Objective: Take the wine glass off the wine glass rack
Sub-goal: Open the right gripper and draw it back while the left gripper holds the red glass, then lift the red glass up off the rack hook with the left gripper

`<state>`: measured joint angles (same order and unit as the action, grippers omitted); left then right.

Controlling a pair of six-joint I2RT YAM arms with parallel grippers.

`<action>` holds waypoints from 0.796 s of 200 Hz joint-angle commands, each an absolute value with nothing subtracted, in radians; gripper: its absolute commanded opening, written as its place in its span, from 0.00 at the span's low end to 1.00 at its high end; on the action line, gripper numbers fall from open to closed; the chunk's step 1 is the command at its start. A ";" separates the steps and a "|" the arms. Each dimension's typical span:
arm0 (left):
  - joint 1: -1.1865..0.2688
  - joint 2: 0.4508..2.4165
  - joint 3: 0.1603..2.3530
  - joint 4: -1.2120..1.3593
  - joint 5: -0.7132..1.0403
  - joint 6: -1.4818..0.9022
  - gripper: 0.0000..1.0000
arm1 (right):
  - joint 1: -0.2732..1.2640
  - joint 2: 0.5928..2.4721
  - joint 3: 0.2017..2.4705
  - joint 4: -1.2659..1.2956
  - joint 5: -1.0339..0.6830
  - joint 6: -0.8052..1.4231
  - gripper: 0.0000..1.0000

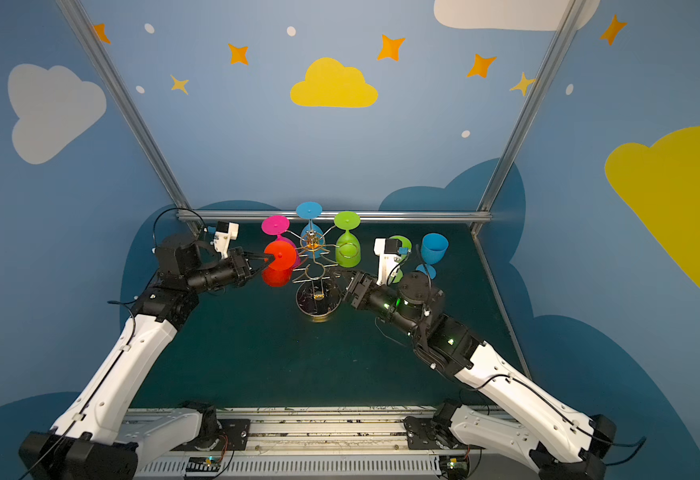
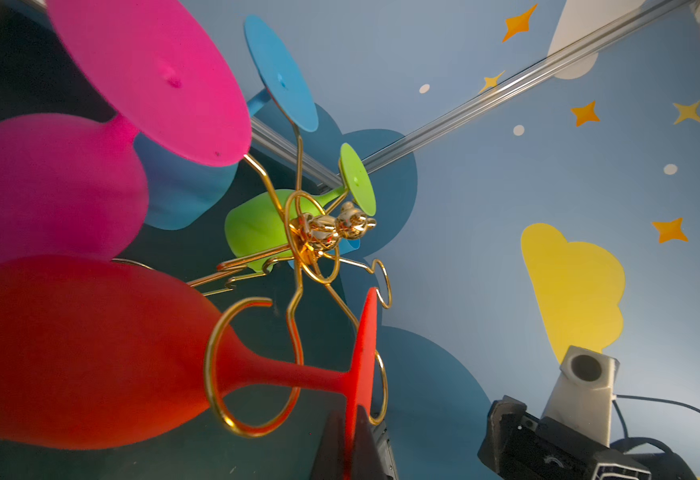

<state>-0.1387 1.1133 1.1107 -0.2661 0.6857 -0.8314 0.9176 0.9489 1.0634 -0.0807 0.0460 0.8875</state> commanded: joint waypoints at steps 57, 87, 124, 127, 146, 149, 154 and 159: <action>-0.144 1.130 1.192 -0.386 0.645 -0.756 0.03 | 0.861 0.850 1.056 -0.191 0.112 0.767 0.65; -0.156 1.155 1.216 -0.408 0.623 -0.737 0.03 | 0.820 0.831 1.071 -0.240 0.108 0.721 0.66; -0.181 1.180 1.244 -0.439 0.572 -0.709 0.03 | 0.769 0.827 1.106 -0.295 0.076 0.676 0.70; -0.183 1.182 1.245 -0.437 0.570 -0.709 0.03 | 0.767 0.827 1.109 -0.299 0.075 0.670 0.70; -0.197 1.195 1.247 -0.425 0.556 -0.711 0.03 | 0.747 0.835 1.123 -0.318 0.050 0.650 0.72; -0.199 1.197 1.246 -0.422 0.558 -0.711 0.03 | 0.744 0.837 1.126 -0.323 0.046 0.648 0.73; -0.203 1.200 1.247 -0.417 0.551 -0.713 0.03 | 0.737 0.840 1.131 -0.328 0.041 0.645 0.73; -0.205 1.202 1.248 -0.412 0.548 -0.715 0.03 | 0.732 0.843 1.134 -0.333 0.033 0.643 0.74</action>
<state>-0.1913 1.1931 1.2175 -0.4210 0.5755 -0.7361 0.7525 0.8383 1.0847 -0.2943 0.0708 0.6884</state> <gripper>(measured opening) 0.049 0.730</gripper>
